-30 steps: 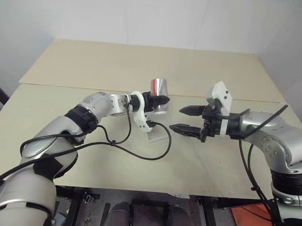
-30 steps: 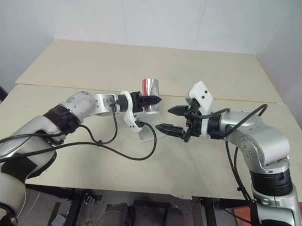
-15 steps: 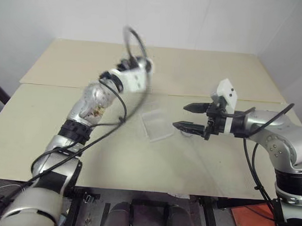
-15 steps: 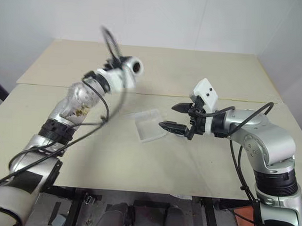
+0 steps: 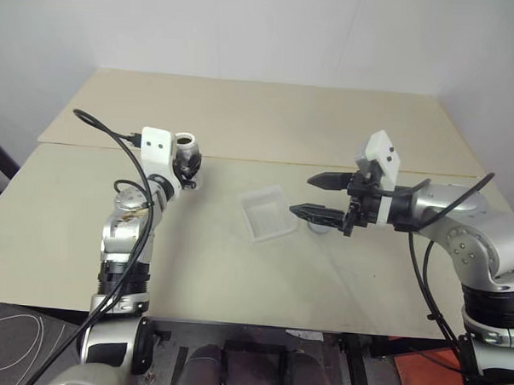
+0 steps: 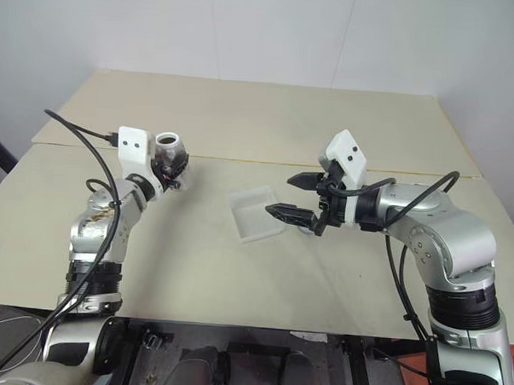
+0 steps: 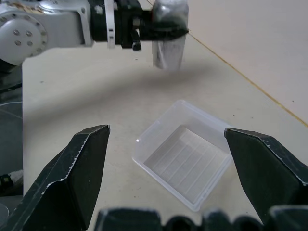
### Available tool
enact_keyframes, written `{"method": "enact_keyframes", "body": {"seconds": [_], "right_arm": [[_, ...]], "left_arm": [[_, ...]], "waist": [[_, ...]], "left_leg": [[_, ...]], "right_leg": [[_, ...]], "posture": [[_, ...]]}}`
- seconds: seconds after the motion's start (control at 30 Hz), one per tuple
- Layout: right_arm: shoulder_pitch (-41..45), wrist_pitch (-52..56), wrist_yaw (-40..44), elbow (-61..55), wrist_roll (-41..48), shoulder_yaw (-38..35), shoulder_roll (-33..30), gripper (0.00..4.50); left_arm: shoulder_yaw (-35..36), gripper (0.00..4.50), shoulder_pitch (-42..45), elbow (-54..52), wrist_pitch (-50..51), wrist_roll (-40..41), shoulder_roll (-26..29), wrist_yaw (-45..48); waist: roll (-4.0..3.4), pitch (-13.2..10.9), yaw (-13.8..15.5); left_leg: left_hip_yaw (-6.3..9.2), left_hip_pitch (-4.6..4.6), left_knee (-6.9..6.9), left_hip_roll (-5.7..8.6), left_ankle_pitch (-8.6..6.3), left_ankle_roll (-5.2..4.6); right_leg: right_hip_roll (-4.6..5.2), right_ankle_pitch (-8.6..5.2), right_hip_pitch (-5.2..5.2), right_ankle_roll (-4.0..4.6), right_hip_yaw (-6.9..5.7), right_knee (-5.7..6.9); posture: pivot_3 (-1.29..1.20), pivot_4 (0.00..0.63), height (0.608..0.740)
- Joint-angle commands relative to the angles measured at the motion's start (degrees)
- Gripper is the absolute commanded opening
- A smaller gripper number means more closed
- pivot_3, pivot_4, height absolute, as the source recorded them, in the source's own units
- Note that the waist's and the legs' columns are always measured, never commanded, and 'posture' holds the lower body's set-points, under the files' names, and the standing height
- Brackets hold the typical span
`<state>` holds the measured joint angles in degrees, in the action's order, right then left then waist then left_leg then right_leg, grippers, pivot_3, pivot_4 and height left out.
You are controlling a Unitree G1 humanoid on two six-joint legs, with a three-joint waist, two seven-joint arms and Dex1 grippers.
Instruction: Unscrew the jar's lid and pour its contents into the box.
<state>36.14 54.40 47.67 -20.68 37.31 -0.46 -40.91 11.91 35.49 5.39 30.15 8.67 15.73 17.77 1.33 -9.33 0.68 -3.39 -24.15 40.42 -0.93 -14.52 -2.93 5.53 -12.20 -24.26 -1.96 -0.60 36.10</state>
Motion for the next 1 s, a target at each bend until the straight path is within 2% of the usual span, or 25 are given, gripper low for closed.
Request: {"method": "enact_keyframes", "body": {"seconds": [0.03, 0.07, 0.13, 0.2, 0.3, 0.4, 0.53, 0.6, 0.63, 0.73, 0.83, 0.93, 1.0], "right_arm": [[0.9, -0.5, 0.0, -1.7, 1.1, -0.7, 0.1, 4.44], [0.7, -0.5, 0.1, -2.0, 1.1, -0.6, -0.1, 4.44], [0.6, -0.4, 0.1, -2.2, 1.4, -0.9, 0.1, 4.44], [0.9, -0.3, -0.2, -2.2, 1.3, -0.7, 0.3, 4.44], [0.7, -0.2, 0.1, -2.7, 1.8, -1.3, 0.0, 4.44], [1.0, -0.3, -0.2, -2.7, 1.3, -0.8, 0.2, 4.44], [0.5, -0.2, -0.2, -3.1, 1.6, -1.2, 0.2, 4.44], [0.4, -0.2, -0.4, -3.2, 1.4, -1.0, 0.2, 4.44], [0.4, -0.2, -0.5, -3.2, 1.3, -1.0, 0.2, 4.44], [0.8, -0.3, -0.3, -2.9, 1.1, -1.0, -0.2, 4.44], [1.5, -0.5, 0.4, -2.3, 0.4, -0.5, -1.0, 4.44], [2.5, -0.4, 0.6, -1.3, -0.4, 0.6, -1.3, 4.44], [3.2, -0.4, 0.3, -0.8, -0.9, 1.4, -1.4, 4.44]], "left_arm": [[0.4, 1.93, -1.8, -4.0, -5.6, 1.4, -1.9, -1.3], [0.3, 1.93, -2.5, -5.7, -9.3, 2.2, -2.9, -0.6], [-2.1, 1.93, -3.8, -1.8, -18.3, -2.4, -1.8, -1.3], [-2.2, 1.93, -4.0, -0.6, -23.1, -1.9, -1.5, 0.0], [-3.4, 1.93, -4.3, -4.9, -23.2, 1.0, -1.8, 3.0], [-3.7, 1.93, -3.9, 0.0, -22.9, -2.1, -0.4, 0.7], [-2.8, 1.93, -3.4, 0.8, -21.5, -0.3, -0.2, 0.6], [-4.1, 1.93, -2.4, 2.9, -21.5, -3.0, 1.2, 0.0], [-6.0, 1.93, -1.2, 4.4, -22.6, -6.4, 2.4, -1.1], [-17.6, 1.93, 4.7, 10.2, -36.7, -24.4, 10.9, -3.2], [-32.1, 1.93, 15.1, 18.9, -51.5, -47.1, 20.5, -11.6], [-45.6, 1.93, 26.9, 26.5, -60.2, -66.1, 24.6, -19.0], [-50.6, 1.93, 31.9, 28.7, -63.1, -73.0, 24.2, -23.9]], "waist": [[0.0, 0.0, 0.0], [0.0, 0.0, 0.0], [0.0, 0.0, 0.1], [0.0, 0.0, 0.1], [0.0, 0.0, 0.0], [-0.01, 0.0, 0.0], [-0.01, 0.0, -0.1], [-0.01, 0.0, 0.0], [-0.01, 0.0, 0.0], [0.01, 0.0, 0.1], [0.01, 0.0, 0.7], [-0.01, 0.0, 0.9], [-0.02, 0.0, 0.8]], "left_leg": [[0.0, 0.0, 0.0, 0.0, 0.0, 0.0], [0.0, -0.01, 0.0, -0.01, 0.0, 0.0], [0.0, -0.04, -0.01, -0.02, 0.0, 0.0], [-0.01, -0.03, -0.02, -0.01, 0.0, 0.0], [-0.02, -0.02, -0.02, -0.02, 0.0, 0.0], [-0.02, 0.01, -0.02, -0.02, -0.01, -0.01], [-0.03, 0.01, -0.01, -0.01, 0.0, 0.0], [-0.02, 0.01, -0.01, -0.01, 0.0, -0.01], [-0.02, 0.0, -0.02, -0.01, 0.0, 0.0], [-0.03, -0.02, -0.01, 0.07, 0.01, 0.02], [-0.04, -0.04, -0.04, 0.09, 0.02, 0.03], [-0.16, -0.08, -0.1, 0.11, -0.03, -0.04], [-0.3, -0.12, -0.17, 0.1, -0.04, -0.07]], "right_leg": [[0.0, 0.0, 0.0, 0.0, 0.01, 0.0], [0.0, 0.0, -0.02, 0.0, 0.01, -0.01], [0.0, 0.01, -0.03, 0.01, 0.0, 0.0], [0.01, 0.01, -0.03, 0.02, 0.0, -0.03], [0.03, 0.04, -0.02, 0.06, 0.01, -0.04], [0.02, 0.04, 0.0, 0.06, 0.01, -0.05], [-0.02, 0.04, -0.02, 0.06, 0.01, -0.03], [-0.02, 0.04, -0.02, 0.06, 0.0, -0.04], [-0.02, 0.04, -0.02, 0.06, 0.0, -0.04], [-0.07, 0.04, -0.03, 0.06, -0.05, -0.04], [-0.09, 0.07, 0.01, 0.08, -0.09, -0.16], [-0.06, 0.1, 0.0, 0.02, -0.04, -0.13], [-0.07, 0.12, -0.01, -0.01, -0.06, -0.15]], "posture": [[0.0, 0.15, 0.74], [0.0, 0.15, 0.74], [0.0, 0.15, 0.74], [0.0, 0.15, 0.74], [0.0, 0.15, 0.74], [0.0, 0.15, 0.74], [0.0, 0.15, 0.74], [0.0, 0.15, 0.74], [0.0, 0.15, 0.74], [0.0, 0.15, 0.74], [0.0, 0.15, 0.74], [0.0, 0.15, 0.74], [0.0, 0.15, 0.74]]}}
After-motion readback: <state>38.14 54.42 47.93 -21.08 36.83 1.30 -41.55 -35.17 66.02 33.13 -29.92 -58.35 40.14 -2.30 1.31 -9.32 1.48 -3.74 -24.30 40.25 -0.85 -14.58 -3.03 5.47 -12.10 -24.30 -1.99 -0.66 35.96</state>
